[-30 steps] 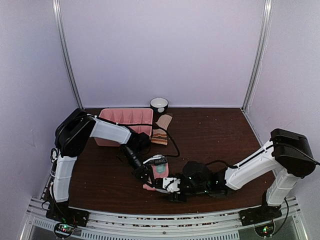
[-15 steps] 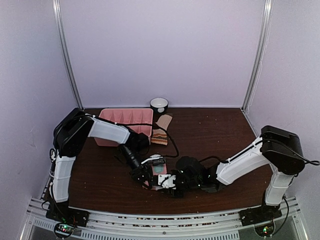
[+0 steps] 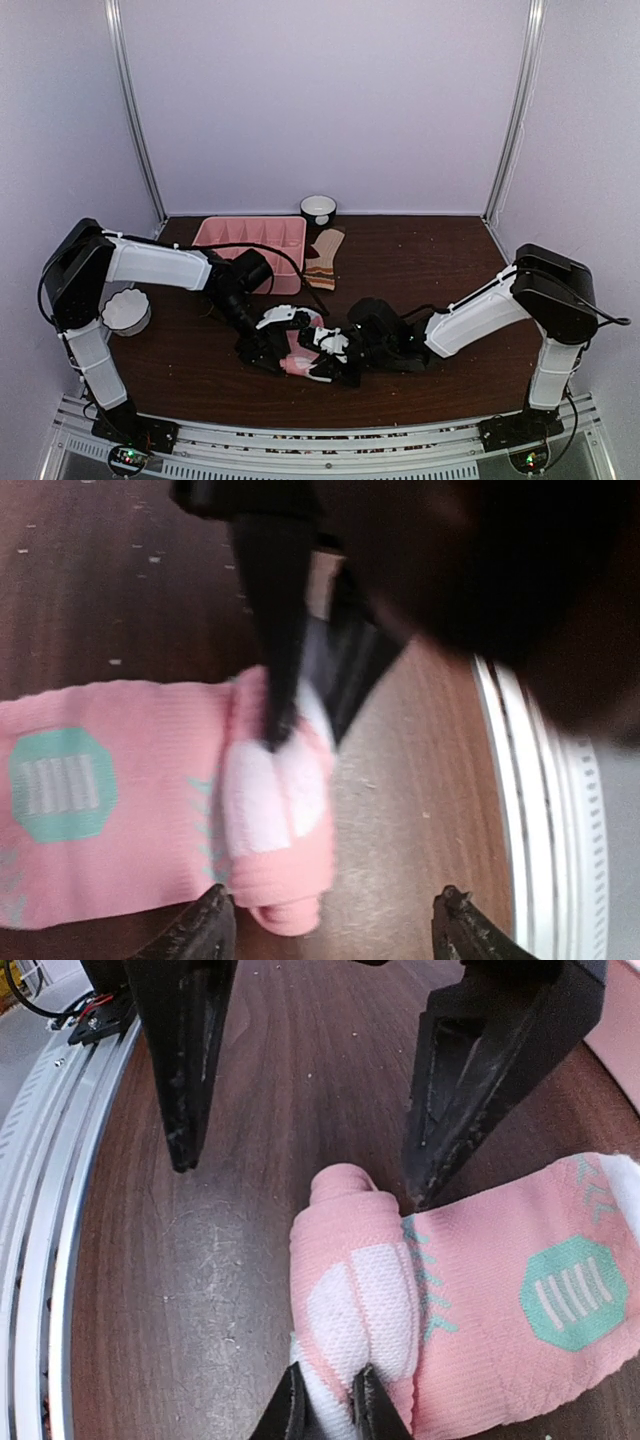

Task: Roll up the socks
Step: Roll the sock at the center of the board.

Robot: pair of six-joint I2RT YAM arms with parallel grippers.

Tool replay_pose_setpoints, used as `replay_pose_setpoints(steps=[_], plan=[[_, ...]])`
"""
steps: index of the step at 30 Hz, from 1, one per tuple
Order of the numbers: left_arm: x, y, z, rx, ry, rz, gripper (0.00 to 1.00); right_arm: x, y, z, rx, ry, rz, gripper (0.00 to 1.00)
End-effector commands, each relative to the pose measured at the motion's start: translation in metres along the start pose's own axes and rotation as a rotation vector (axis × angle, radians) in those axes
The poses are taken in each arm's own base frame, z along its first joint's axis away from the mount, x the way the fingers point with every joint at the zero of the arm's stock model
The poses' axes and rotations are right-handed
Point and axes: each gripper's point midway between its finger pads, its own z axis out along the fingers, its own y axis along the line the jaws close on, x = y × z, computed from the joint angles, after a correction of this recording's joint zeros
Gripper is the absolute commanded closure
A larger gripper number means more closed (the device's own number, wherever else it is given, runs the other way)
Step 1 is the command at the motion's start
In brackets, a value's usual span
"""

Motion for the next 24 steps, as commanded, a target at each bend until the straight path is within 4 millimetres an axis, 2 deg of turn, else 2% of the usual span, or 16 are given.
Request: replay_pose_setpoints(steps=[1, 5, 12, 17, 22, 24], plan=[[-0.01, 0.013, -0.002, -0.105, 0.004, 0.098, 0.32, 0.075, 0.027, 0.005, -0.119, 0.292, 0.392, 0.99], [-0.008, 0.003, 0.013, -0.097, 0.056, 0.157, 0.35, 0.073, 0.031, 0.012, -0.138, 0.286, 0.556, 1.0], [0.006, -0.004, 0.025, -0.11, 0.131, 0.192, 0.4, 0.077, 0.023, 0.024, -0.111, 0.254, 0.758, 1.0], [-0.003, -0.006, 0.013, -0.169, 0.085, 0.186, 0.36, 0.085, 0.016, 0.025, -0.057, 0.248, 0.813, 1.0], [-0.017, 0.02, -0.018, -0.298, -0.014, 0.128, 0.33, 0.114, -0.001, 0.014, 0.102, 0.298, 0.835, 1.0], [-0.022, 0.025, -0.027, -0.305, -0.05, 0.113, 0.33, 0.127, -0.007, 0.005, 0.176, 0.326, 0.847, 1.0]])
